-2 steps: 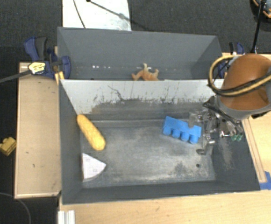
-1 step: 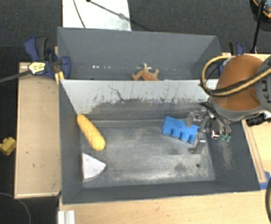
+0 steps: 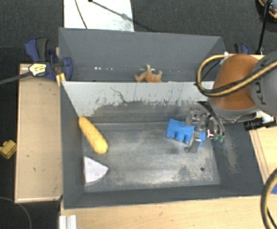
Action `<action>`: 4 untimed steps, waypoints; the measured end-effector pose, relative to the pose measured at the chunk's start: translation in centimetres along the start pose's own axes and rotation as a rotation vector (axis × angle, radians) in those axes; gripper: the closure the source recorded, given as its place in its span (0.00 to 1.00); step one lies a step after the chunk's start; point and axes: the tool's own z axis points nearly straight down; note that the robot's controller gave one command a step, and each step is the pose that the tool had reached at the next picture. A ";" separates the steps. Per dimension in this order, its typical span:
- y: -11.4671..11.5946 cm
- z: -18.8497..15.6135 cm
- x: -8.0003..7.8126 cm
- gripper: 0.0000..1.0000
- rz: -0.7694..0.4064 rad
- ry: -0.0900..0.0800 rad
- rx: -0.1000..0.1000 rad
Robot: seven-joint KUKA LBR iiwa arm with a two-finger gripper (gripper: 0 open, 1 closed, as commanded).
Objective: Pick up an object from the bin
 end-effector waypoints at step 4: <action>-3.2 3.9 -0.8 0.00 -0.026 -0.002 0.001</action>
Offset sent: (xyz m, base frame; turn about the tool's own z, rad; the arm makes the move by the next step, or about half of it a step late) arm -0.0057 -0.0295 -0.0404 0.0261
